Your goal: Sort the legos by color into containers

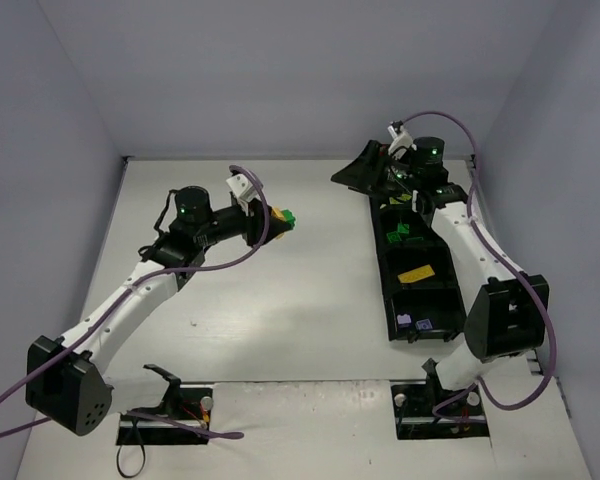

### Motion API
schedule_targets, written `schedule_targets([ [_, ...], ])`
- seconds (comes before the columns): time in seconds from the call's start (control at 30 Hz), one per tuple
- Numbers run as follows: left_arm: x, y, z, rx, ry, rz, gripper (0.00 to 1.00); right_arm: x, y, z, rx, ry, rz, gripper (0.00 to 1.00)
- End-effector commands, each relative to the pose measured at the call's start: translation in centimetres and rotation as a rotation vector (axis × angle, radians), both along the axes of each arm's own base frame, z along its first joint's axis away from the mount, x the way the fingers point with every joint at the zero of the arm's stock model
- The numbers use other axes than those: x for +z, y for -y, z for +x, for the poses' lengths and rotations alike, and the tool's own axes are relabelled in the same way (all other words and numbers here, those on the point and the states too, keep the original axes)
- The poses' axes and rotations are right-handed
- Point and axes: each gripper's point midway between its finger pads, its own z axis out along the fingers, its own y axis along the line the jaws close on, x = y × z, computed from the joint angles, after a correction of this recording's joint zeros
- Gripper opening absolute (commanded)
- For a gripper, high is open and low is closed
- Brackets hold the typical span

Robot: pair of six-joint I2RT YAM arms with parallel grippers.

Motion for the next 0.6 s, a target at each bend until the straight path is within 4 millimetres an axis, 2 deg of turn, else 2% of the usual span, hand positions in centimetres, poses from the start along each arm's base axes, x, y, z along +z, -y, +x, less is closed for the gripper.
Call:
schedule_targets([
  [0.0, 4.5, -0.3, -0.3, -0.033, 0.287, 0.042, 0.0, 4.3, -2.3, -5.1, 0.185, 0.065, 0.081, 0.78],
  [0.17, 4.9, 0.5, -1.0, -0.074, 0.39, 0.062, 0.0, 4.8, -4.3, -8.6, 0.297, 0.057, 0.105, 0.79],
  [0.3, 5.2, 1.4, -1.7, -0.093, 0.46, 0.072, 0.0, 5.2, -5.6, -10.2, 0.36, 0.049, 0.12, 0.79],
  [0.57, 6.7, 2.8, -1.9, -0.085, 0.548, 0.028, 0.0, 4.6, -6.5, -11.6, 0.427, 0.021, 0.133, 0.76],
])
